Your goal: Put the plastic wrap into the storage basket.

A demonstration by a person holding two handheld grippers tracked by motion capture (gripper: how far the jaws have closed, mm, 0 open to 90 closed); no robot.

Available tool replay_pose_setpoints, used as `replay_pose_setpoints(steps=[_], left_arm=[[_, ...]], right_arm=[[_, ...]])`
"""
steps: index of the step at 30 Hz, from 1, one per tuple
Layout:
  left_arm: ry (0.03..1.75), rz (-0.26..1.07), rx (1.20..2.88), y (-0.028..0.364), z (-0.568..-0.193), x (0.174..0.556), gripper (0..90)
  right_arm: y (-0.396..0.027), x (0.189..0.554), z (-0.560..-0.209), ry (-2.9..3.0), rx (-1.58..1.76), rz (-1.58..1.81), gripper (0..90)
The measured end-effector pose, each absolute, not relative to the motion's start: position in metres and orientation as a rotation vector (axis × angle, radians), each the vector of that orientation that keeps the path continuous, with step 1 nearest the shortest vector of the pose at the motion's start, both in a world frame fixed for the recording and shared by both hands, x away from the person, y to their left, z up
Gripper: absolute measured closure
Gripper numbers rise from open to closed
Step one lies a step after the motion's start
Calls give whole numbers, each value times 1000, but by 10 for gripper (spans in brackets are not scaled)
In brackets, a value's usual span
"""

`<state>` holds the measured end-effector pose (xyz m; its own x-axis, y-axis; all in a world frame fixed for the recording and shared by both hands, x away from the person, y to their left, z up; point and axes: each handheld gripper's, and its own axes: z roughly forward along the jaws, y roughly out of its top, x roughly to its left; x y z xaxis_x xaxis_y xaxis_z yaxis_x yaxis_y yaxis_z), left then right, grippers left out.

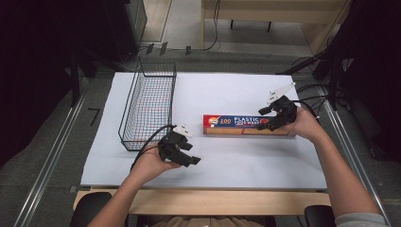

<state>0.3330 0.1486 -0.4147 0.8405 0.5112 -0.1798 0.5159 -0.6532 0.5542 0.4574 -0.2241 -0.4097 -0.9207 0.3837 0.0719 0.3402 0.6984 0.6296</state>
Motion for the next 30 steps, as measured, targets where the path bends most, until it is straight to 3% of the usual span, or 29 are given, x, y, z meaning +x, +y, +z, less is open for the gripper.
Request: replay_pose_setpoints(steps=[9, 30], left_arm=[[754, -12, 2397, 150, -414, 334, 360], [753, -16, 2411, 149, -416, 334, 360]], right_arm=[[-217, 465, -424, 2861, 580, 949, 222], [-221, 476, -451, 2939, 468, 850, 272]])
